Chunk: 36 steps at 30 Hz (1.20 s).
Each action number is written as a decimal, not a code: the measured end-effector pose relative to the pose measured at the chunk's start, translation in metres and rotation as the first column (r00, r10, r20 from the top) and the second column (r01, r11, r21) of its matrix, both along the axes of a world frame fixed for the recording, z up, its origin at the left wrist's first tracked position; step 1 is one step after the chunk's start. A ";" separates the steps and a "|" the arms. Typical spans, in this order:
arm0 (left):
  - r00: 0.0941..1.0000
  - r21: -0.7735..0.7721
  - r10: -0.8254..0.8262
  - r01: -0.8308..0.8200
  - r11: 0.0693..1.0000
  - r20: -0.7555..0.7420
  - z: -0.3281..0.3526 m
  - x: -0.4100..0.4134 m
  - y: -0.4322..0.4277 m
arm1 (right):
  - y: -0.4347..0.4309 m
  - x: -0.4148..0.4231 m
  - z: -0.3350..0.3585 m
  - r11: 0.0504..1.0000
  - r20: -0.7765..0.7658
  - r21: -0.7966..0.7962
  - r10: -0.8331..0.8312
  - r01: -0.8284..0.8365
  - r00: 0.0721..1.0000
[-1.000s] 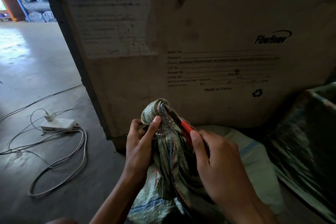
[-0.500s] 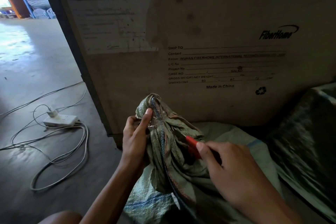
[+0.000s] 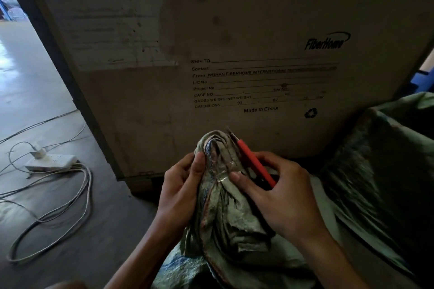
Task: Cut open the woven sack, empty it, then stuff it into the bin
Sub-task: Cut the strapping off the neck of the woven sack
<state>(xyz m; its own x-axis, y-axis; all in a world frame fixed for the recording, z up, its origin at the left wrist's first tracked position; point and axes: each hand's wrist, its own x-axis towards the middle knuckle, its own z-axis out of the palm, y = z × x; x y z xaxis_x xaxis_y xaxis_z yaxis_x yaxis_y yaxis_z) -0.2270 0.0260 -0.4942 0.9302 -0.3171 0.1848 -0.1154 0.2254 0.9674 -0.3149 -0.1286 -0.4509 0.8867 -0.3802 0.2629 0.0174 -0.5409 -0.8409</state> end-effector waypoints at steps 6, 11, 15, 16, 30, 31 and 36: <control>0.988 0.051 0.021 -0.029 0.998 0.151 0.010 -0.002 0.004 | -0.015 -0.001 0.001 0.989 0.061 0.119 0.081 -0.088 0.995; 0.978 -0.093 -0.194 0.187 0.978 -0.071 0.012 0.000 0.008 | -0.030 0.001 0.001 0.974 0.082 0.218 0.038 -0.055 0.996; 0.920 -0.048 -0.372 0.368 0.928 -0.125 0.008 0.004 0.017 | -0.032 0.000 -0.007 0.970 0.091 0.218 -0.124 0.102 0.988; 0.914 -0.030 -0.392 0.391 0.920 -0.109 0.007 0.005 0.020 | -0.031 0.000 -0.007 0.972 0.087 0.203 -0.140 0.120 0.986; 0.981 0.167 0.191 -0.196 0.966 0.047 0.011 0.007 0.029 | 0.010 0.001 -0.009 0.976 -0.009 0.199 0.089 -0.085 0.996; 0.986 0.143 0.169 -0.167 0.976 -0.002 0.011 0.007 0.029 | 0.013 0.001 -0.010 0.986 -0.019 0.146 0.089 -0.086 0.996; 0.995 0.173 0.062 -0.048 0.984 -0.075 0.009 0.012 0.034 | 0.010 0.006 -0.016 0.999 0.058 0.046 -0.015 0.012 0.998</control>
<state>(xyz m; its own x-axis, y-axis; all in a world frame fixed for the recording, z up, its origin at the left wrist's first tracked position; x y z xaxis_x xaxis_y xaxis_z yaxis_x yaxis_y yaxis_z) -0.2149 0.0598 -0.4848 0.9567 -0.2856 0.0566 -0.0437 0.0514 0.9977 -0.3090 -0.1188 -0.4674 0.8651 -0.4049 0.2961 0.0601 -0.5022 -0.8626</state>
